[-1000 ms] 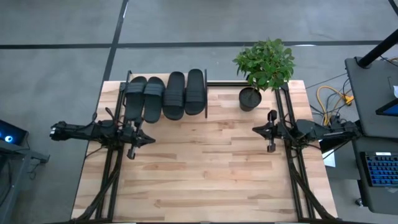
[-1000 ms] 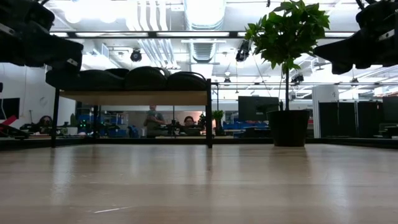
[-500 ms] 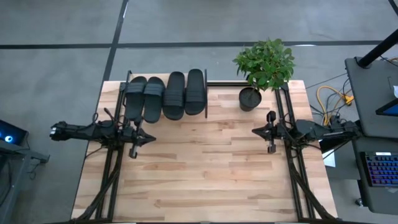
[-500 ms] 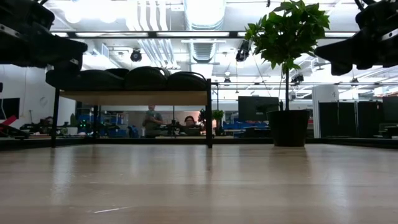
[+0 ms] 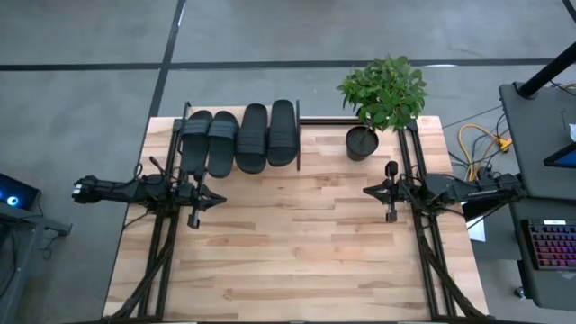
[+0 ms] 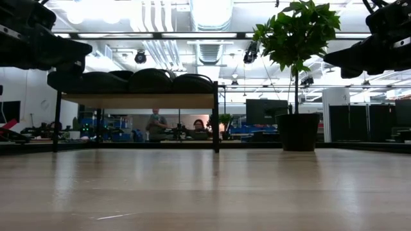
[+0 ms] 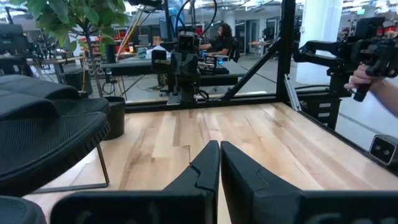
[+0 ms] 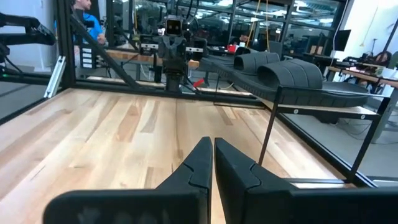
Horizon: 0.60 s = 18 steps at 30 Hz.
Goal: Pick and place slides into the shelf
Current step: Return to Home Position
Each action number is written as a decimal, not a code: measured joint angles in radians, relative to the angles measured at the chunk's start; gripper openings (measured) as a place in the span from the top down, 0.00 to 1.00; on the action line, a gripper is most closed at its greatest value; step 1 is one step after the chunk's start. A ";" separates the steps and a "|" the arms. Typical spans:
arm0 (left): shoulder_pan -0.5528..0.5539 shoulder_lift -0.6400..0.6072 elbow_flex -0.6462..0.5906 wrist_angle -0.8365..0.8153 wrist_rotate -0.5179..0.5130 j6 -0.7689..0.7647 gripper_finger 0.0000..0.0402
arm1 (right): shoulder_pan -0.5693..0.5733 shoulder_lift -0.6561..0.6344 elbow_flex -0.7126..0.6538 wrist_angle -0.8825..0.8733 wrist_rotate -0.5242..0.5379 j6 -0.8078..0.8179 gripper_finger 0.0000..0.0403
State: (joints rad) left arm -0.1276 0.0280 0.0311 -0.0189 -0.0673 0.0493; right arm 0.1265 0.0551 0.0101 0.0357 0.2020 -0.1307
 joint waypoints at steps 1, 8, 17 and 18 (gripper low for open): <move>0.000 0.000 0.000 0.000 0.000 0.011 1.00 | 0.000 0.000 0.000 0.000 0.000 0.000 0.98; 0.000 0.002 0.000 0.000 0.000 0.016 1.00 | 0.000 0.000 0.000 0.000 0.000 0.000 0.98; 0.000 0.002 0.000 0.001 0.000 0.015 1.00 | 0.000 0.000 0.000 0.000 0.000 0.000 0.98; 0.000 0.002 0.000 0.001 0.000 0.015 1.00 | 0.000 0.000 0.000 0.000 0.000 0.000 0.98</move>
State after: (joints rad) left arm -0.1276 0.0299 0.0311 -0.0181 -0.0675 0.0647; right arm 0.1263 0.0551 0.0101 0.0355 0.2023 -0.1310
